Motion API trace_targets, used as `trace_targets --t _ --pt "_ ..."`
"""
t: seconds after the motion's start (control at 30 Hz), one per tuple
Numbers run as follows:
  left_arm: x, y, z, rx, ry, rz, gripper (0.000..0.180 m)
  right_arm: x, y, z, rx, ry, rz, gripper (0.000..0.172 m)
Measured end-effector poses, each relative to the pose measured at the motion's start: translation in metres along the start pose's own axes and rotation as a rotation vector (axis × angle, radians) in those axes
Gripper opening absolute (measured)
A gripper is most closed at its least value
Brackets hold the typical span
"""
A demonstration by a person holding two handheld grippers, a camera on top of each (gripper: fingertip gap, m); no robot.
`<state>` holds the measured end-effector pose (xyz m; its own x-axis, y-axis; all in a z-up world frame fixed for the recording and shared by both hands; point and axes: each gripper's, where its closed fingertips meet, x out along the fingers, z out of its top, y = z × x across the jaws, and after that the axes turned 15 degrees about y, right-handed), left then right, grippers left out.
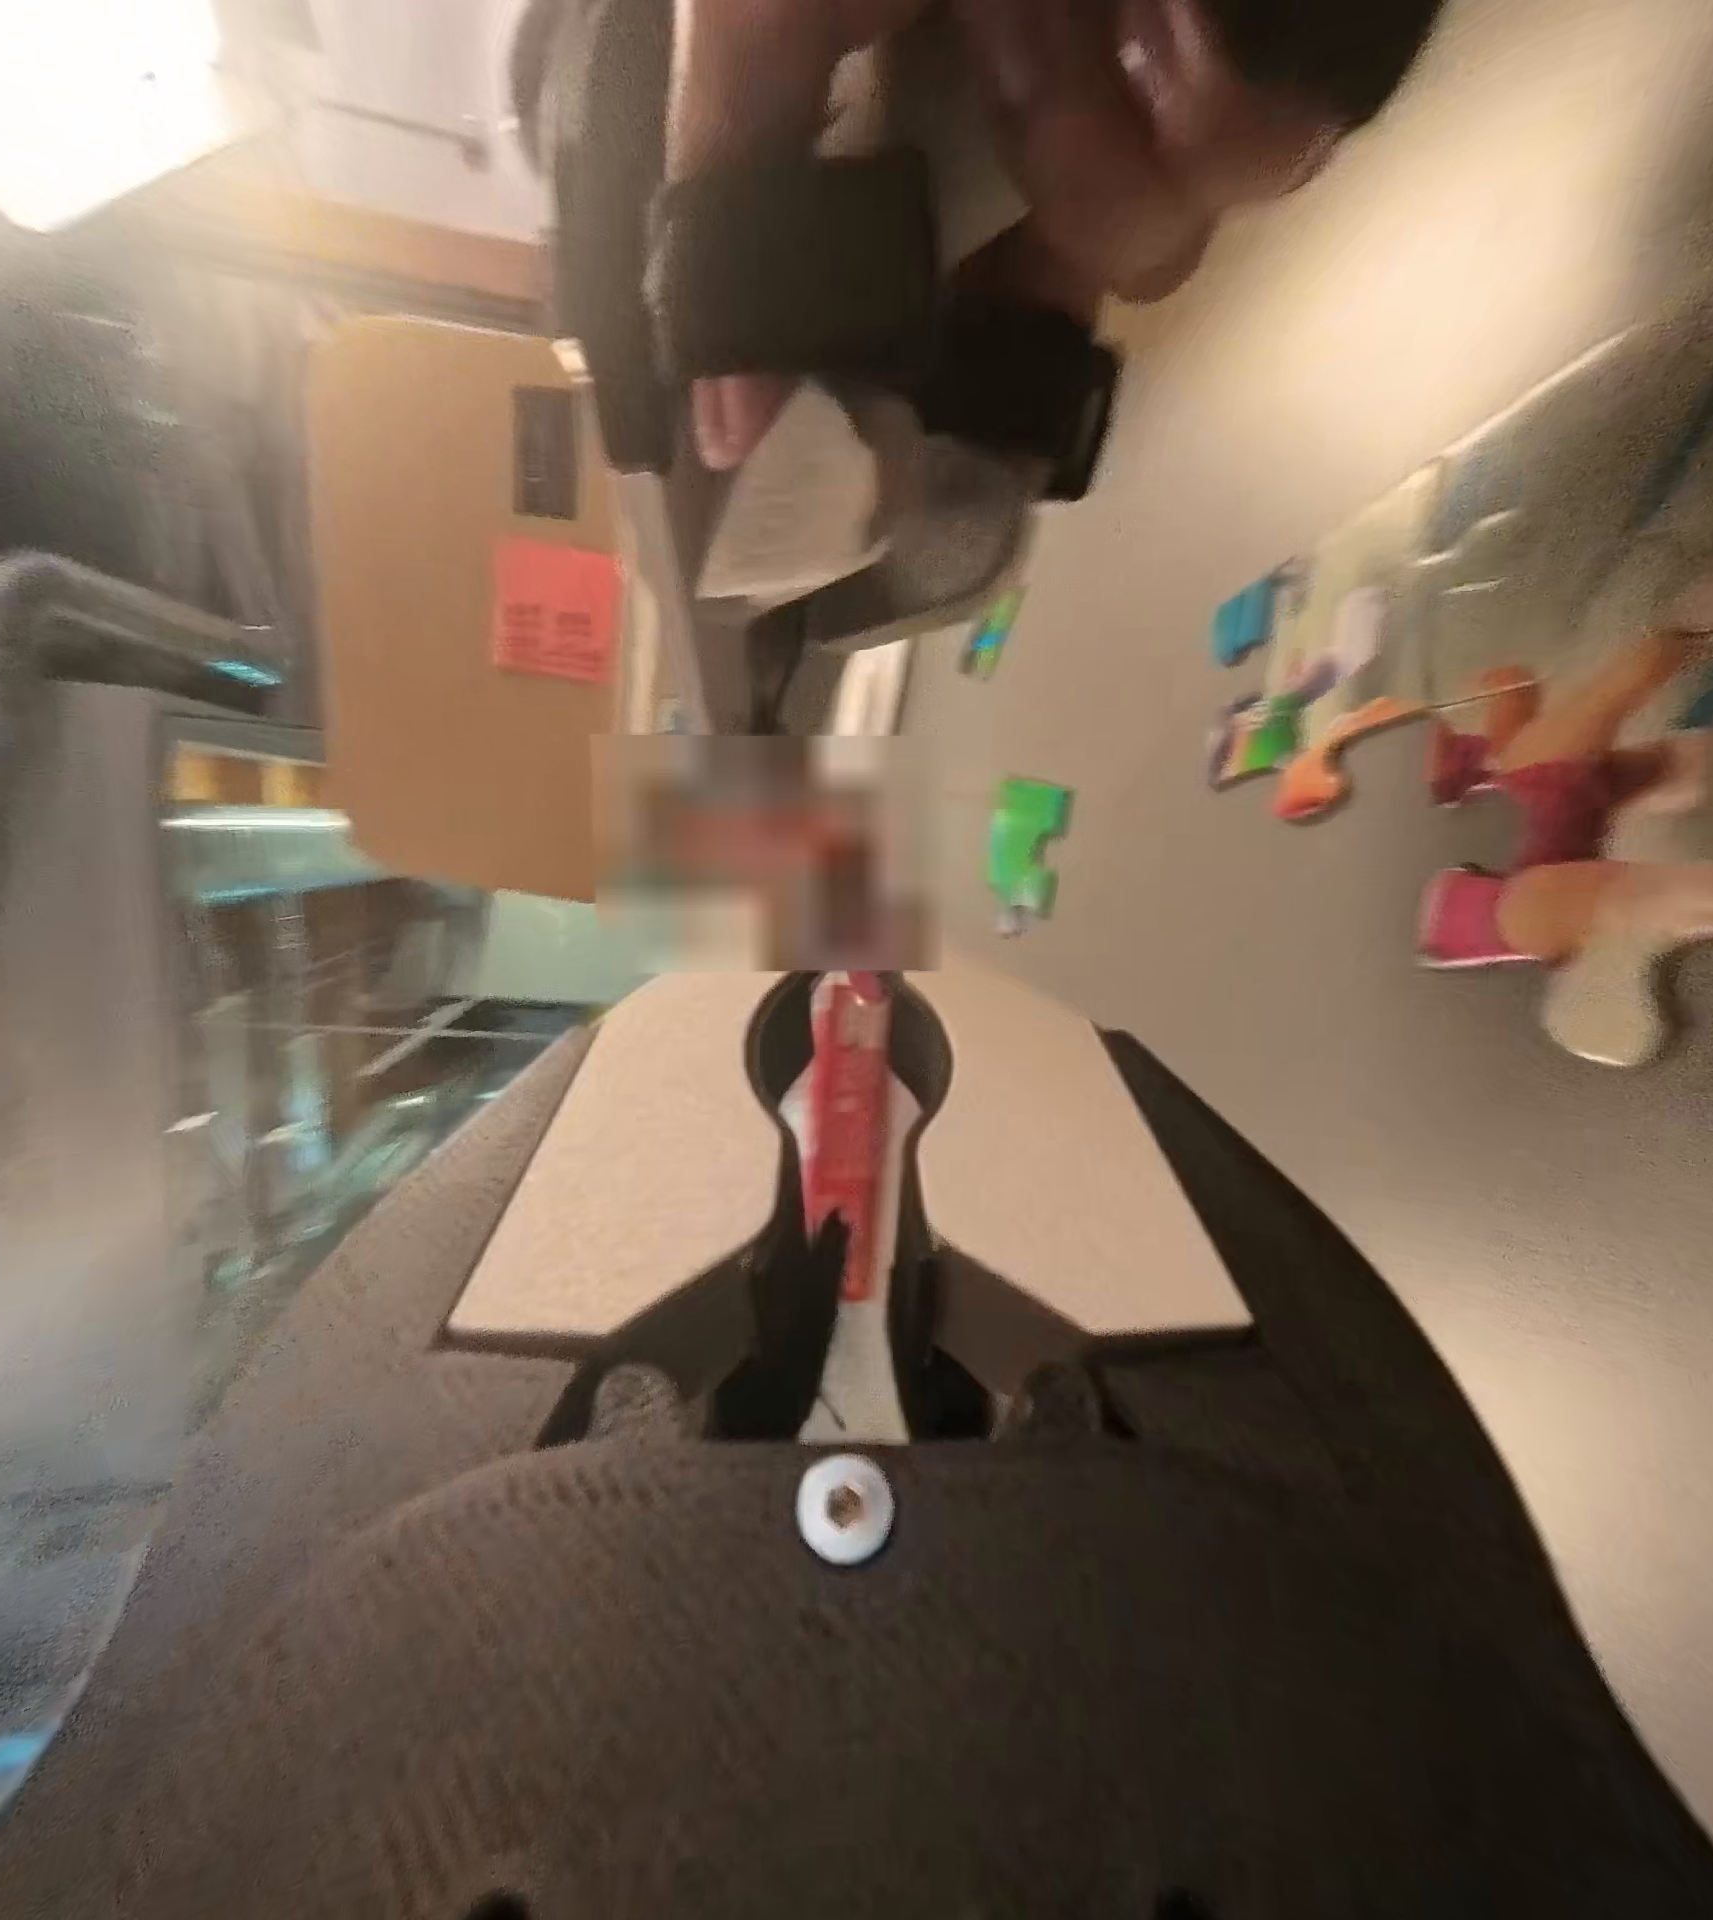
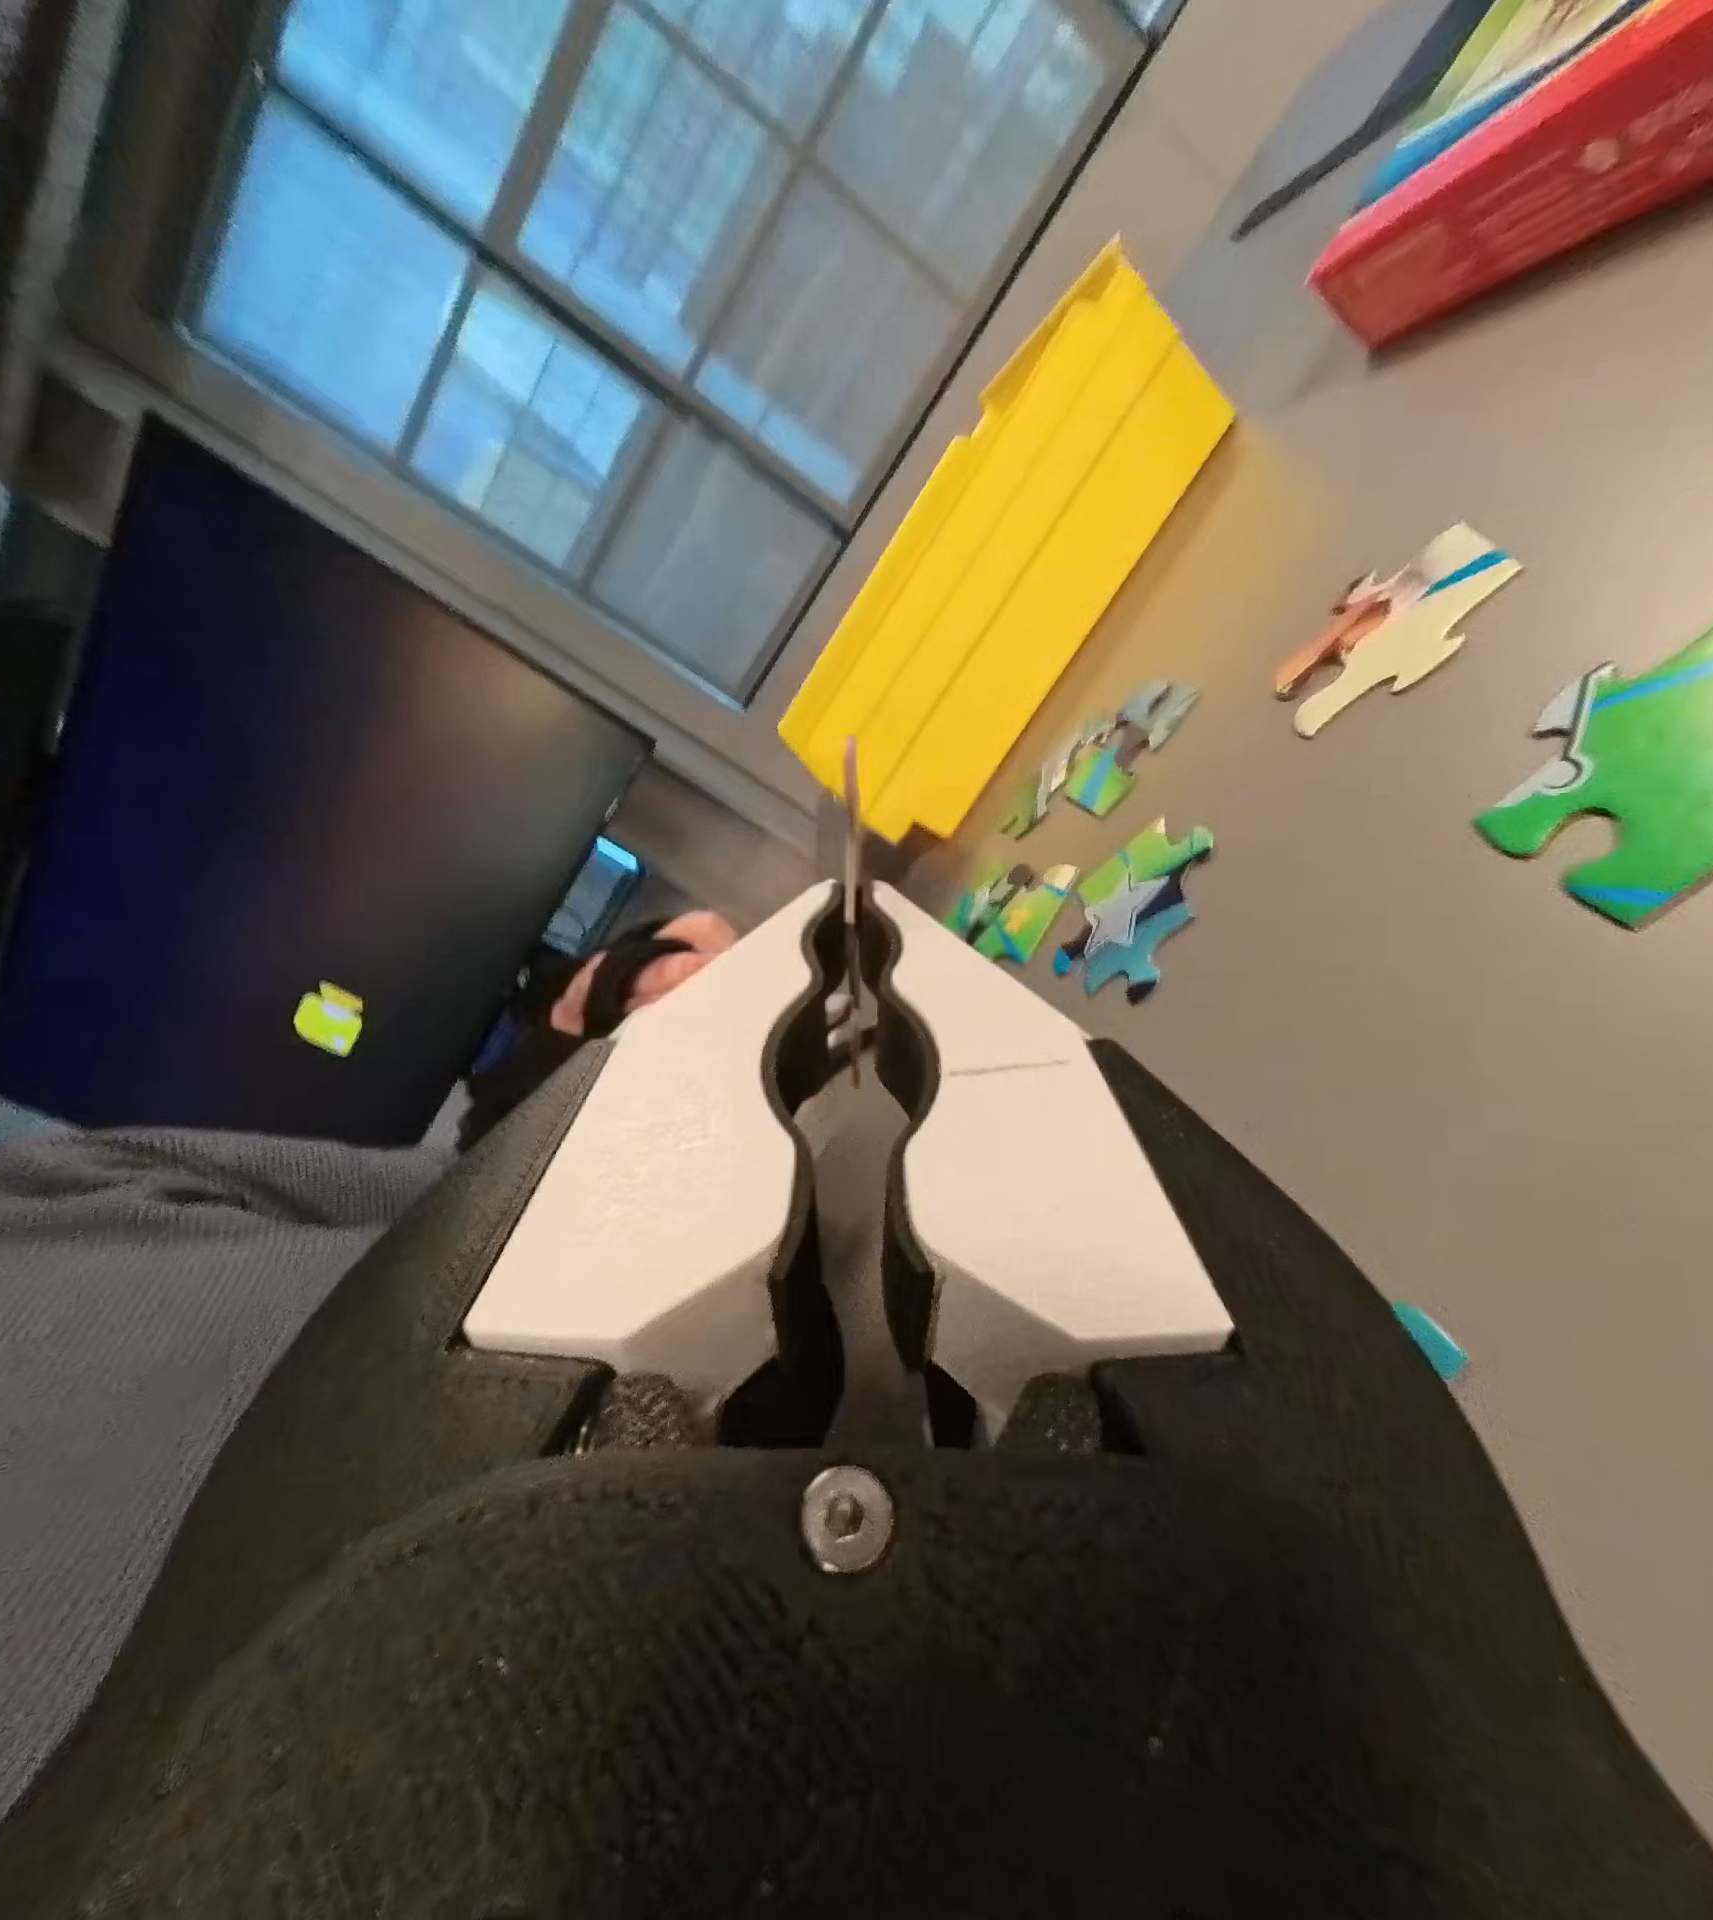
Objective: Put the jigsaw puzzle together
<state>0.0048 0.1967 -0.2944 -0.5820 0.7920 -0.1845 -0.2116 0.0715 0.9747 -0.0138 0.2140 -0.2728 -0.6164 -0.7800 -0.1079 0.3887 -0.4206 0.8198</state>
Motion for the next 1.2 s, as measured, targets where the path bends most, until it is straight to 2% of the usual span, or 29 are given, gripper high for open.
trace_targets --t 0.07,0.1,0.17,0.3,0.37,0.43,0.53,0.67,0.77,0.83,0.93,0.97,1.07,1.13,1.2 --pt "-0.008 -0.015 0.004 -0.112 -0.069 -0.178 0.008 0.004 -0.002 -0.007 -0.026 0.087 -0.014 0.0" --pt "-0.016 -0.023 0.006 -0.186 -0.118 -0.299 0.026 0.006 -0.002 -0.013 -0.03 0.149 -0.005 0.0" --pt "-0.03 -0.027 0.004 -0.382 -0.193 -0.491 0.038 0.007 -0.003 -0.026 -0.021 0.288 0.018 0.0" --pt "-0.037 -0.016 -0.015 -0.801 -0.235 -0.784 0.031 0.01 -0.011 -0.057 -0.005 0.549 0.034 0.0" --pt "-0.035 -0.012 -0.019 -1.018 -0.247 -0.964 0.029 0.013 -0.011 -0.065 -0.012 0.606 0.052 0.0" --pt "-0.034 -0.016 -0.021 -1.161 -0.244 -1.154 0.03 0.015 -0.011 -0.068 -0.009 0.624 0.064 0.0" --pt "-0.03 -0.038 -0.023 -1.2 -0.2 -1.339 0.027 0.017 -0.015 -0.07 0.003 0.636 0.073 0.0" --pt "-0.027 -0.053 -0.02 -1.239 -0.165 -1.408 0.022 0.018 -0.016 -0.072 0.007 0.634 0.077 0.0" --pt "-0.028 -0.047 -0.015 -1.341 -0.212 -1.509 0.019 0.017 -0.013 -0.07 0.011 0.609 0.101 0.0" --pt "-0.033 -0.042 -0.01 -1.384 -0.277 -1.614 0.005 0.017 -0.011 -0.069 0.005 0.6 0.111 0.0" --pt "-0.036 -0.042 -0.008 -1.359 -0.298 -1.672 0.001 0.016 -0.011 -0.07 -0.017 0.59 0.108 0.001" --pt "-0.033 -0.045 -0.009 -1.356 -0.259 -1.669 0.001 0.016 -0.014 -0.069 -0.028 0.572 0.083 0.002" --pt "-0.026 -0.051 -0.009 -1.421 -0.138 -1.735 0.001 0.012 -0.03 -0.053 -0.081 0.443 -0.053 0.03" --pt "-0.024 -0.057 -0.007 -1.465 -0.068 -1.817 0.001 -0.001 -0.055 -0.038 -0.206 0.347 -0.289 0.038" --pt "-0.019 -0.065 -0.008 -1.486 0.002 -1.842 0.0 -0.016 -0.068 -0.022 -0.37 0.255 -0.492 0.035"
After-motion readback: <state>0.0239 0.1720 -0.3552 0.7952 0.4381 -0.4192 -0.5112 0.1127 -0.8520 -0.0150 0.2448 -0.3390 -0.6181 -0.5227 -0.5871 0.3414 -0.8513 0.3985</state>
